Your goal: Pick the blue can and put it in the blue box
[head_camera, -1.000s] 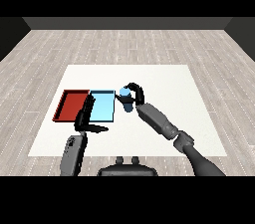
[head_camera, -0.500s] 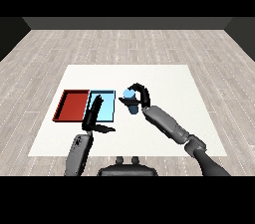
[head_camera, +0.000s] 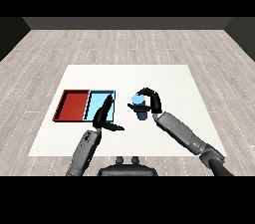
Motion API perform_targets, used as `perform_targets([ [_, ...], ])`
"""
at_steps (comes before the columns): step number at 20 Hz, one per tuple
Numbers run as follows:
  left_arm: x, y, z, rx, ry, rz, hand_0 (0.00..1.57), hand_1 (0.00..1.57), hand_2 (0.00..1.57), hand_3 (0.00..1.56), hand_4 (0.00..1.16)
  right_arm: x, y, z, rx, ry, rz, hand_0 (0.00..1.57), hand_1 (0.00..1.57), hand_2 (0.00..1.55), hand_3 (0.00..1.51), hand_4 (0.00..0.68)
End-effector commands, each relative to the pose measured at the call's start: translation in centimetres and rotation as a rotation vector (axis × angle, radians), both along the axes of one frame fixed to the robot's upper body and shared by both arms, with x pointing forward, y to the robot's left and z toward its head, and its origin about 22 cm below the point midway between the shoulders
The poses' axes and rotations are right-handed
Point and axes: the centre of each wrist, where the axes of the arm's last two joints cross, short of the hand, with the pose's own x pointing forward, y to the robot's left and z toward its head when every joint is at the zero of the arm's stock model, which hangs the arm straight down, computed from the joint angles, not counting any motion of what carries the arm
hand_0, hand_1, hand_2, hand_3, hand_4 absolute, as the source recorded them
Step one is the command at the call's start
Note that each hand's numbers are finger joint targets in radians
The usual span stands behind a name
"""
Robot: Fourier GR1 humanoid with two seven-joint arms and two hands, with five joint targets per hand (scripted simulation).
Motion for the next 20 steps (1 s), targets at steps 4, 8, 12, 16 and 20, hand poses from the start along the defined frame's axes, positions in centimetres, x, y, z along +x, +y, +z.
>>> perform_targets([
  [4,0.8,-0.9,-1.8,0.028,0.020,-0.001,0.00,0.00,0.00,0.00,0.00,-1.1,0.7,0.7,0.000,-0.010,0.017,1.48,1.48,1.47,1.40,0.619],
  [8,0.8,-2.7,-0.9,0.034,0.048,0.005,0.00,0.00,0.00,0.00,0.00,-0.4,1.2,0.1,-0.020,-0.003,0.045,1.49,1.49,1.47,1.40,0.604],
  [12,1.0,-2.8,-1.5,-0.004,0.062,-0.009,0.00,0.00,0.00,0.00,0.00,-1.1,0.3,0.4,-0.003,-0.023,0.055,1.49,1.49,1.47,1.40,0.610],
  [16,-1.1,-3.4,-3.0,-0.015,0.081,-0.024,0.00,0.00,0.00,0.00,0.00,-1.6,2.8,1.4,0.006,-0.054,0.061,1.48,1.48,1.47,1.40,0.603],
  [20,2.0,-3.0,-0.7,-0.013,0.109,0.000,0.00,0.00,0.00,0.00,0.00,-0.5,1.6,0.4,0.027,-0.045,0.084,1.49,1.49,1.46,1.40,0.616],
])
